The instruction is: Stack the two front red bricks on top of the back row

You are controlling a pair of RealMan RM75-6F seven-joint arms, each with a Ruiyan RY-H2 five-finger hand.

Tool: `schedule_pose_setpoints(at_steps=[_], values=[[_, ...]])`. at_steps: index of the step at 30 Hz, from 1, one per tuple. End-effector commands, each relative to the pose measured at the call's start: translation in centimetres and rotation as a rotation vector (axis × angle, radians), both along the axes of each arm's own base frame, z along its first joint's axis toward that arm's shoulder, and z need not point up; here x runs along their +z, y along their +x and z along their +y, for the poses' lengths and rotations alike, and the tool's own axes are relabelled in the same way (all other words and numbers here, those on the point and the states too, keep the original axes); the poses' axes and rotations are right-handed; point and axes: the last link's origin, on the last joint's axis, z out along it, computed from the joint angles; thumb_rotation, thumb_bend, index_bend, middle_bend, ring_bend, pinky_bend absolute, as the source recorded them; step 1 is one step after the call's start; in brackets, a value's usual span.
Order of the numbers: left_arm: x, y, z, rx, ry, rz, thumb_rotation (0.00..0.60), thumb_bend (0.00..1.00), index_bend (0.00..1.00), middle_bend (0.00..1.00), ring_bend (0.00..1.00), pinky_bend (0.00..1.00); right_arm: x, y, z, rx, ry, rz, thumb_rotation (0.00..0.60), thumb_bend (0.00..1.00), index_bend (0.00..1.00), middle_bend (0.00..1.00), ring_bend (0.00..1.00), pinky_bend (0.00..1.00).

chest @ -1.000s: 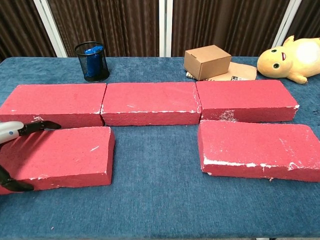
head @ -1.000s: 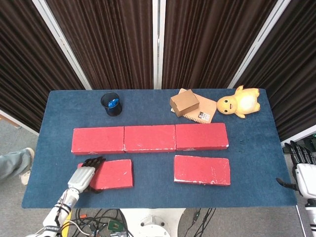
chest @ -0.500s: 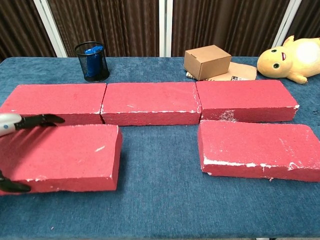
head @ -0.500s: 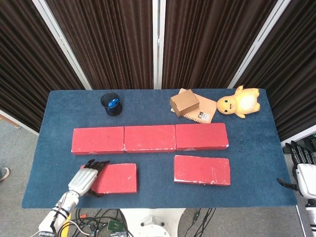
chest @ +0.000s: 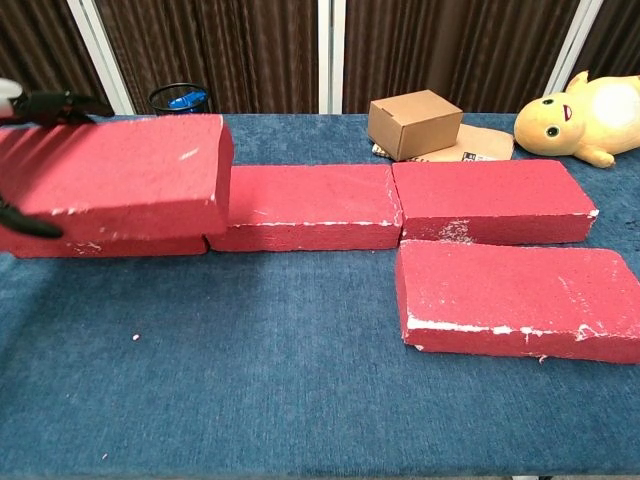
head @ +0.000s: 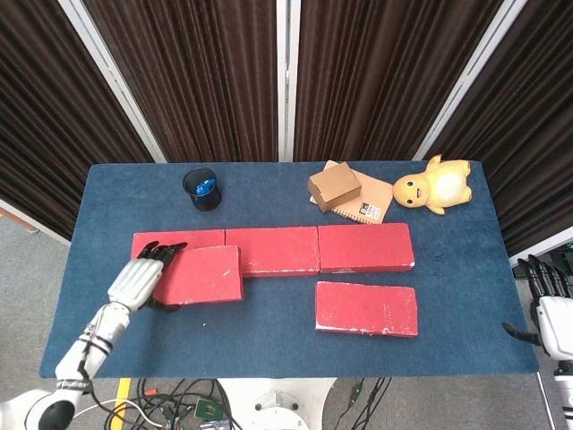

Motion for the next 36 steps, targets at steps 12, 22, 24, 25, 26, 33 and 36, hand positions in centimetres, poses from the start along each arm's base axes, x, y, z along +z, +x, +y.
schedule_pose_setpoints(at_steps=[12,22,24,25,26,33,36], values=[[-4.3,0.9,6.7,0.027,-0.044,0.012,0.600,0.08,0.01,0.15,0.14,0.00,0.3,0.2,-0.9,0.003,-0.013,-0.002,0.600,0.00,0.00,0.00,0.00,0.00],[-5.1,1.6,8.9,-0.004,-0.064,0.040,0.600,0.08,0.02,0.15,0.14,0.00,0.8,0.2,-1.0,0.003,-0.028,-0.004,0.600,0.00,0.00,0.00,0.00,0.00],[-5.1,1.7,9.1,0.004,-0.073,0.033,0.600,0.08,0.02,0.15,0.14,0.00,0.8,0.1,-1.0,-0.002,-0.030,-0.004,0.600,0.00,0.00,0.00,0.00,0.00],[-5.2,1.8,9.1,0.006,-0.077,0.031,0.600,0.08,0.02,0.15,0.14,0.00,0.8,0.1,-1.0,-0.004,-0.030,-0.005,0.600,0.00,0.00,0.00,0.00,0.00],[-5.2,1.9,9.1,0.009,-0.082,0.027,0.600,0.08,0.02,0.15,0.14,0.00,0.7,0.0,-1.0,-0.007,-0.029,-0.006,0.600,0.00,0.00,0.00,0.00,0.00],[-5.7,2.3,9.4,-0.002,-0.092,0.023,0.600,0.08,0.02,0.15,0.14,0.00,0.6,-0.1,-1.1,-0.007,-0.021,-0.008,0.600,0.00,0.00,0.00,0.00,0.00],[-5.8,2.4,9.5,-0.016,-0.092,0.038,0.600,0.08,0.02,0.15,0.14,0.00,0.7,-0.1,-1.0,-0.007,-0.024,-0.008,0.600,0.00,0.00,0.00,0.00,0.00]])
